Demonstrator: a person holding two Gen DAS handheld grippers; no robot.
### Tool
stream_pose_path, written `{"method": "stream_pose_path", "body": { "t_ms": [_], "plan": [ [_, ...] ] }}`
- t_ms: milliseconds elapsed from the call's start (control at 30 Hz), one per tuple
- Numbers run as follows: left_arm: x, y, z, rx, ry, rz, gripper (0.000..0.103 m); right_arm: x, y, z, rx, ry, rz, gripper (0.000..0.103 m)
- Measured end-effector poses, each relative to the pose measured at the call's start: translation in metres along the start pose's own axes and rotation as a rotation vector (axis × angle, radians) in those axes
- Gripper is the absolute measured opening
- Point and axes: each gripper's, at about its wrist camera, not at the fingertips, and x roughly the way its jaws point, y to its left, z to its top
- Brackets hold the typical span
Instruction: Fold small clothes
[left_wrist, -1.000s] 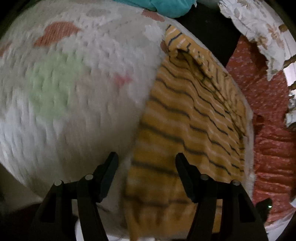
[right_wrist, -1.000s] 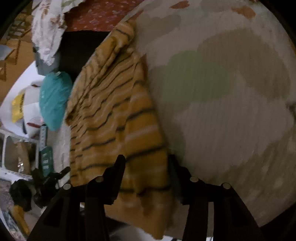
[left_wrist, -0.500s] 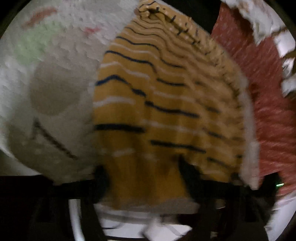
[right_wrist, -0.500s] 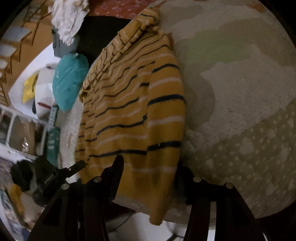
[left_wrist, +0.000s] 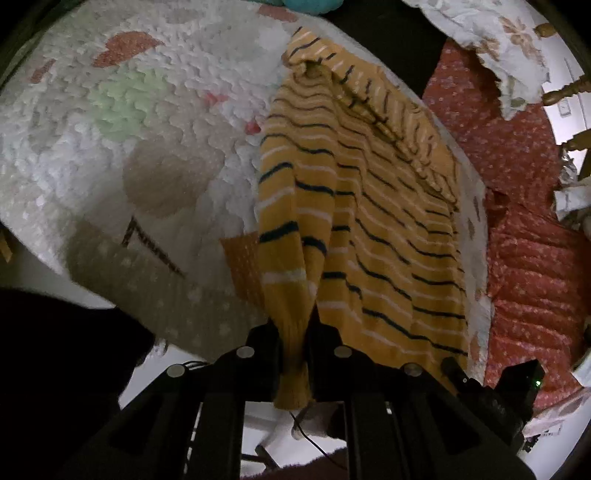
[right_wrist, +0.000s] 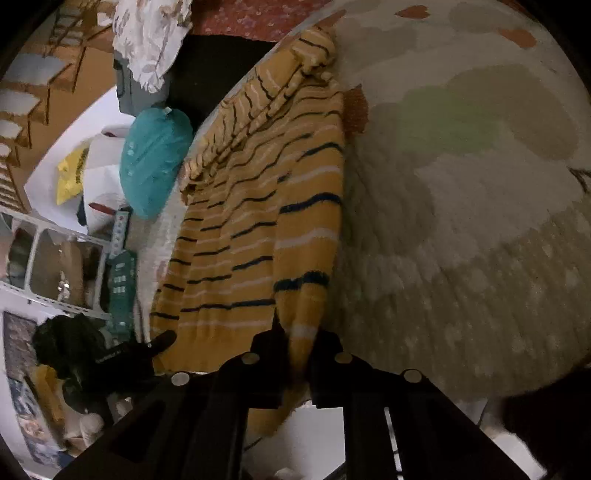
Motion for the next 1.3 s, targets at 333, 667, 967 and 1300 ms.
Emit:
{"method": "stream_pose_path", "body": {
  "t_ms": [333, 667, 967, 1300],
  "plan": [
    [-0.022, 0.04, -0.064, -0.074, 0.06, -0.077, 0.01, -0.045, -0.028, -0.062, 0.039, 0.1, 0.023, 0.009],
    [-0.039, 0.003, -0.004, -0.065, -0.044, -0.141, 0.01, -0.04, 0.021, -0.005, -0.057, 0.023, 0.069, 0.01],
    [0.002, -0.049, 0.132, -0.077, -0.107, -0.108, 0.01, 0.014, 0.065, 0.118, -0.075, -0.1, 0.015, 0.01],
    [0.07, -0.062, 0.229, -0.104, -0.083, -0.095, 0.012, 0.081, 0.04, 0.203, 0.011, -0.139, -0.003, 0.014]
  ]
}}
